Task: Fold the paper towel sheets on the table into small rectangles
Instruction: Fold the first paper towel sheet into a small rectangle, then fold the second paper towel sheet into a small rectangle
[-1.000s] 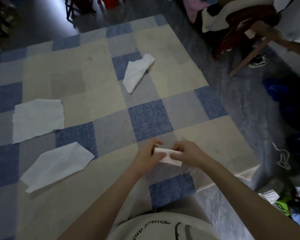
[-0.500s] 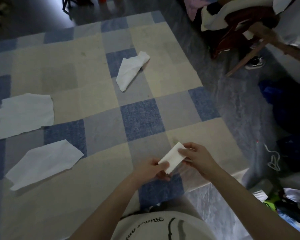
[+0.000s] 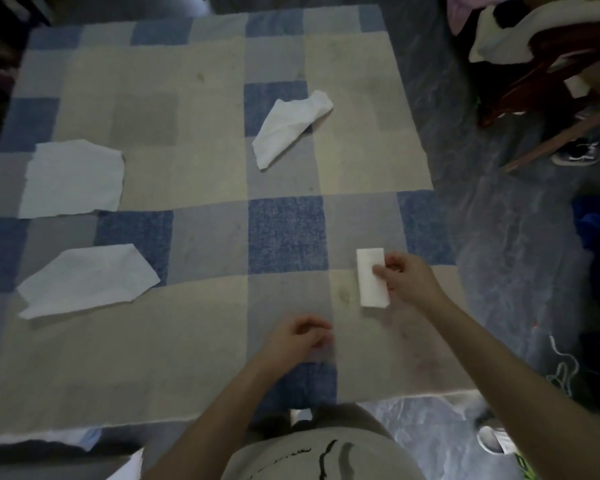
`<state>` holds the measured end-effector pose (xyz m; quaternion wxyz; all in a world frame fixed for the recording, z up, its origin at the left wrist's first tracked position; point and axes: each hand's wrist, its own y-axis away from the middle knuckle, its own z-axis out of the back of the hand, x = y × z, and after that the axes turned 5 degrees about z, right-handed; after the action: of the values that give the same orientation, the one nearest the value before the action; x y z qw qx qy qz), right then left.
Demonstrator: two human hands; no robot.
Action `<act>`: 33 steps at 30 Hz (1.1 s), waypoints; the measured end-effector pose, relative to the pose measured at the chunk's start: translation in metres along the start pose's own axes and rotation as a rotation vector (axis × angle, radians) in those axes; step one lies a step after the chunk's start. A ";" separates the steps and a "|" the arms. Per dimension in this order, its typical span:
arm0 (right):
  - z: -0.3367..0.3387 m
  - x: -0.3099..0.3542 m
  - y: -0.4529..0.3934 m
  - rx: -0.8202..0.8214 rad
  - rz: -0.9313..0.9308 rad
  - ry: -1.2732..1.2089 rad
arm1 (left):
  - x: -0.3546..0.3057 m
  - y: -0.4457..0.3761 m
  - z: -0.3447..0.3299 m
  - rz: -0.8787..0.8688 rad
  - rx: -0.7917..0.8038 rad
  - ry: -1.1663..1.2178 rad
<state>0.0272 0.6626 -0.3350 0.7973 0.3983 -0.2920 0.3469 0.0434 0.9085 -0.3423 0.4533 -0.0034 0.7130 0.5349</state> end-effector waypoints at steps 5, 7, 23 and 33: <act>-0.006 -0.001 -0.018 -0.050 0.199 0.426 | 0.006 0.000 0.004 -0.008 -0.125 0.038; -0.010 -0.003 -0.011 -0.126 0.343 0.537 | 0.006 -0.002 0.003 -0.016 -0.180 0.089; -0.057 0.065 0.000 0.235 0.557 0.768 | 0.017 0.031 0.038 -0.217 -0.549 -0.489; -0.149 0.116 0.060 0.460 0.721 0.878 | 0.045 0.077 0.111 -0.291 -0.795 -0.849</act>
<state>0.0772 0.8515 -0.2993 0.5692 0.2560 0.0297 0.7808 0.0507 1.0482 -0.3152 0.7309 -0.0564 0.2071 0.6478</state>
